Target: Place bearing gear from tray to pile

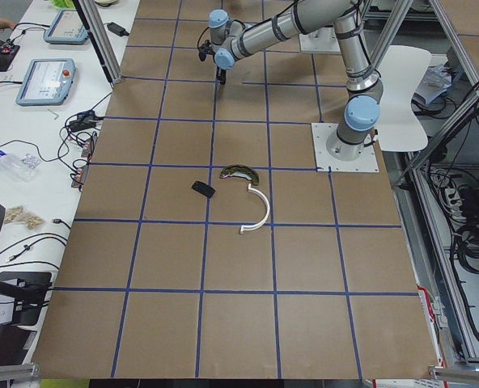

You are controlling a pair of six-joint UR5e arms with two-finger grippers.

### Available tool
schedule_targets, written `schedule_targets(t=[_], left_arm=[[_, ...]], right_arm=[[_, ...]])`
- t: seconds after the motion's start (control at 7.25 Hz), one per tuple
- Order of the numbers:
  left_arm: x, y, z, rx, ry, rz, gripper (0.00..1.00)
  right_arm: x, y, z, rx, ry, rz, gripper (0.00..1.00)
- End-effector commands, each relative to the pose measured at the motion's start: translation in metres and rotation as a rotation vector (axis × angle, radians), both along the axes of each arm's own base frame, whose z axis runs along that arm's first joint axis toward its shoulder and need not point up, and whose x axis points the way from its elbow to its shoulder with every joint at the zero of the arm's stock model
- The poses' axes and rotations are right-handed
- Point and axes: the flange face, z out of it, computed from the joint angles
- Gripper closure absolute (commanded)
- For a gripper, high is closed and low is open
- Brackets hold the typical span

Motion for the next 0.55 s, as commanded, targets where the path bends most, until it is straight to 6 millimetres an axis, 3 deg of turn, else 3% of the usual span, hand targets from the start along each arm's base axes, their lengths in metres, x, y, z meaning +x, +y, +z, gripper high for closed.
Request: schedule_targets(t=[0.0, 0.14, 0.28, 0.41], left_arm=[[0.024, -0.014, 0.038, -0.043, 0.031, -0.003, 1.00], [0.054, -0.026, 0.052, -0.055, 0.035, 0.011, 1.00], [0.100, -0.029, 0.071, 0.002, 0.007, -0.010, 1.00], [0.161, -0.039, 0.090, 0.044, -0.005, -0.006, 1.00]], right_arm=[[0.000, -0.001, 0.000, -0.002, 0.001, 0.001, 0.53], [0.000, 0.000, -0.001, 0.002, 0.001, 0.001, 0.65], [-0.001, 0.000, 0.000, 0.002, 0.004, 0.009, 0.74], [-0.001, 0.000, 0.000, 0.002, 0.005, 0.019, 0.86]])
